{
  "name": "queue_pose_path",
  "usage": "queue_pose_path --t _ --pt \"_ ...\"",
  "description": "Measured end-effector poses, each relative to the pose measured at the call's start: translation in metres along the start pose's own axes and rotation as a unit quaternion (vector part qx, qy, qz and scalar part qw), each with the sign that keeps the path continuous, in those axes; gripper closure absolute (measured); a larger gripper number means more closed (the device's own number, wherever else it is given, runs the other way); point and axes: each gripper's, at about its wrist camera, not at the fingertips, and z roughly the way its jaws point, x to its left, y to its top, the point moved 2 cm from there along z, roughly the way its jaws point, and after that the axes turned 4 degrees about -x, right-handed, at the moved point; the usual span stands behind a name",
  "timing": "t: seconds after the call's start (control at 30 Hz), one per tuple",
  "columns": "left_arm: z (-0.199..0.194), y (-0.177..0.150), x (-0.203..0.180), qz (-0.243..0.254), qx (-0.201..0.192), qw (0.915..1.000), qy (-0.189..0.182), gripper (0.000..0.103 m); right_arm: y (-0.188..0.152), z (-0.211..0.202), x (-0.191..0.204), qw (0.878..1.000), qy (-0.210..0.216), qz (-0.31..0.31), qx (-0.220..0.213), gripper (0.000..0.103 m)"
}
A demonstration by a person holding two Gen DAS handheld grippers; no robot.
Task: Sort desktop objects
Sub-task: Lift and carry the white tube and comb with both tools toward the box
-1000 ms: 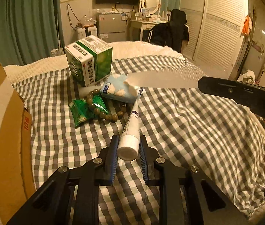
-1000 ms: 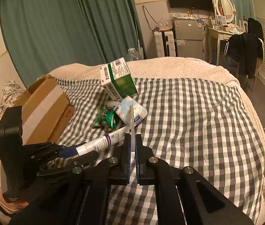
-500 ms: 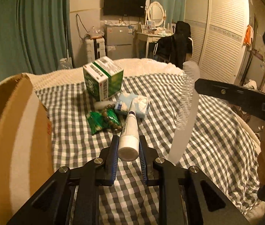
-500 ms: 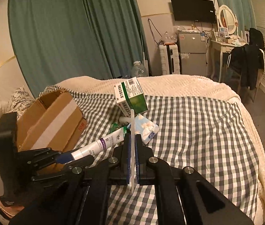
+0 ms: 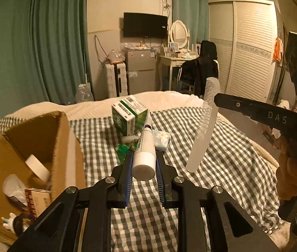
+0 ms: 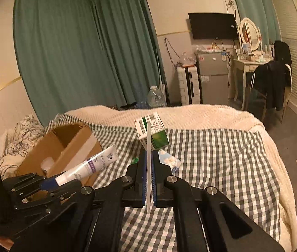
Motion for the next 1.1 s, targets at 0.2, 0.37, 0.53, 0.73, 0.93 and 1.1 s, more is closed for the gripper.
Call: queue_pose_path --t 0.2,0.37,0.53,0.73,0.93,1.1 --pt "-0.024 0.007 0.012 -0.009 -0.012 0.9998 0.01 0.083 0.015 -0.021 0.018 0.999 -0.001 -0.022 -0.032 0.099" --pt "-0.042 0.013 0.023 -0.015 -0.027 0.9994 0.014 0.083 0.027 -0.043 0.034 0.997 0.007 -0.03 -0.065 0.099" --pt "-0.06 0.02 0.03 -0.008 -0.044 0.9987 0.025 0.083 0.035 -0.06 0.051 0.995 0.024 -0.036 -0.087 0.099" --pt "-0.075 0.026 0.045 -0.01 -0.05 0.9979 0.039 0.083 0.036 -0.068 0.077 0.993 0.041 -0.051 -0.098 0.099" --pt "-0.091 0.03 0.067 -0.014 -0.057 0.9964 0.061 0.083 0.034 -0.067 0.104 0.991 0.065 -0.074 -0.095 0.099" --pt "-0.097 0.031 0.09 -0.028 -0.057 0.9953 0.074 0.083 0.034 -0.06 0.128 0.988 0.081 -0.091 -0.091 0.099"
